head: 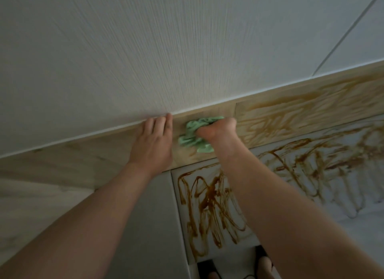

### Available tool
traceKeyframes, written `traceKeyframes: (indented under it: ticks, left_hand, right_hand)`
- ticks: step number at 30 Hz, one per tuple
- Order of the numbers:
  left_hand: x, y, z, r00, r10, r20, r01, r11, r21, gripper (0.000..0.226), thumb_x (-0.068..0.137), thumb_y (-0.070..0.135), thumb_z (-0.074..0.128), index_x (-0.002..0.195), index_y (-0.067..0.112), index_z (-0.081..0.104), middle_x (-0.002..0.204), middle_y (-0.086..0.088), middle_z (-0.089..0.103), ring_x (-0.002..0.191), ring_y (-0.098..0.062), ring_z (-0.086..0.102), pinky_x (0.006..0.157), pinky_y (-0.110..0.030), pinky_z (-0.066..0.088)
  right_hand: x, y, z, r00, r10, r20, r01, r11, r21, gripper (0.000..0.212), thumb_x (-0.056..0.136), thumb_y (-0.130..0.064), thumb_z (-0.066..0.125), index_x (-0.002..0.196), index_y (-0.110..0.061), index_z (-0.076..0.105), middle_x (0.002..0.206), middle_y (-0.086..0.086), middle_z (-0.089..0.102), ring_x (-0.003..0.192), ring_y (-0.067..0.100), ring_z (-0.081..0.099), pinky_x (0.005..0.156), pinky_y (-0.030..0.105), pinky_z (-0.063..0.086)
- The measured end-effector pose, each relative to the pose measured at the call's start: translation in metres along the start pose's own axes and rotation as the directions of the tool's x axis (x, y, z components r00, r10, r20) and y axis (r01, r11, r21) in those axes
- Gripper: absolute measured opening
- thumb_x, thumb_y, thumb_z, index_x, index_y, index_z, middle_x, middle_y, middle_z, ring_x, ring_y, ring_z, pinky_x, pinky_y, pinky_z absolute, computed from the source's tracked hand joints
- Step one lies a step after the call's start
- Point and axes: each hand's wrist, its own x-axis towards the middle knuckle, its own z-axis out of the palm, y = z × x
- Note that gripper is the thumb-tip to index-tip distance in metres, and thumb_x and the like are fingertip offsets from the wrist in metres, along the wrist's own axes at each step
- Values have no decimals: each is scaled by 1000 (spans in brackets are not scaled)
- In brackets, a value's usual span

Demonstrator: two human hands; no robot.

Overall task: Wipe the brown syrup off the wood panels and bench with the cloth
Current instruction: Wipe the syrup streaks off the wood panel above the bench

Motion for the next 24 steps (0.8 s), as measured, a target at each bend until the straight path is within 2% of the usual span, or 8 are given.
traceKeyframes:
  ticks: [2, 4, 7, 10, 15, 17, 20, 24]
  left_hand:
    - [1, -2, 8, 998, 44, -40, -43, 999, 33, 86, 80, 16, 62, 158, -1, 30, 142, -17, 45, 124, -36, 36, 113, -53, 33]
    - [0, -4, 23, 995, 48, -91, -46, 999, 22, 90, 81, 20, 64, 161, 3, 26, 150, -15, 38, 134, -37, 32, 121, -55, 25]
    - [0, -1, 52, 978, -16, -209, 10, 999, -31, 92, 82, 24, 63, 162, 5, 23, 155, -13, 28, 140, -38, 24, 123, -60, 24]
    - [12, 2, 81, 921, -44, -386, 49, 999, 5, 85, 81, 24, 59, 159, 4, 33, 151, -11, 26, 137, -37, 29, 121, -62, 25]
    - [25, 4, 97, 836, -41, -547, 59, 998, 15, 78, 79, 27, 57, 151, 0, 45, 143, -8, 28, 130, -36, 34, 115, -64, 31]
    - [29, 5, 99, 825, -41, -563, 58, 998, 13, 81, 76, 29, 57, 150, -1, 45, 141, -8, 28, 128, -37, 34, 112, -65, 33]
    - [31, 6, 103, 811, -50, -583, 73, 997, 16, 81, 76, 32, 54, 150, 2, 41, 140, -7, 28, 126, -35, 33, 110, -66, 34]
    - [33, 1, 109, 790, -34, -612, 67, 997, 31, 80, 75, 32, 58, 148, 1, 47, 139, -8, 29, 126, -35, 33, 110, -65, 35]
  right_hand:
    - [-1, -21, -7, 981, -172, -89, 166, 984, -72, 67, 103, -49, 35, 156, -8, 38, 156, 23, 41, 138, 47, 44, 116, 63, 36]
    - [9, -28, -18, 914, -358, -191, 297, 911, -285, 57, 103, -41, 46, 151, -10, 45, 150, 18, 49, 124, 43, 56, 106, 58, 48]
    - [47, -24, -38, 937, -320, -144, 288, 935, -206, 59, 107, -47, 26, 155, -18, 45, 155, 15, 45, 139, 42, 45, 116, 58, 36]
    - [92, 8, -57, 977, -169, -127, 154, 980, -122, 63, 105, -52, 26, 158, -21, 42, 161, 16, 38, 147, 44, 35, 122, 63, 25]
    - [100, 43, -66, 997, 51, -63, -57, 994, -94, 63, 103, -40, 25, 147, -2, 48, 148, 30, 47, 139, 51, 41, 119, 61, 31]
    - [106, 12, -69, 995, 32, -93, -44, 991, -124, 65, 105, -41, 23, 152, -2, 41, 153, 32, 40, 144, 53, 34, 122, 64, 23]
    - [117, -32, -75, 986, -66, -155, 43, 988, -149, 66, 102, -47, 24, 152, -8, 44, 152, 28, 42, 141, 54, 38, 118, 70, 26]
    - [160, -7, -100, 972, -140, -186, 132, 990, -58, 63, 102, -50, 27, 156, -23, 43, 160, 16, 38, 146, 47, 34, 120, 67, 24]
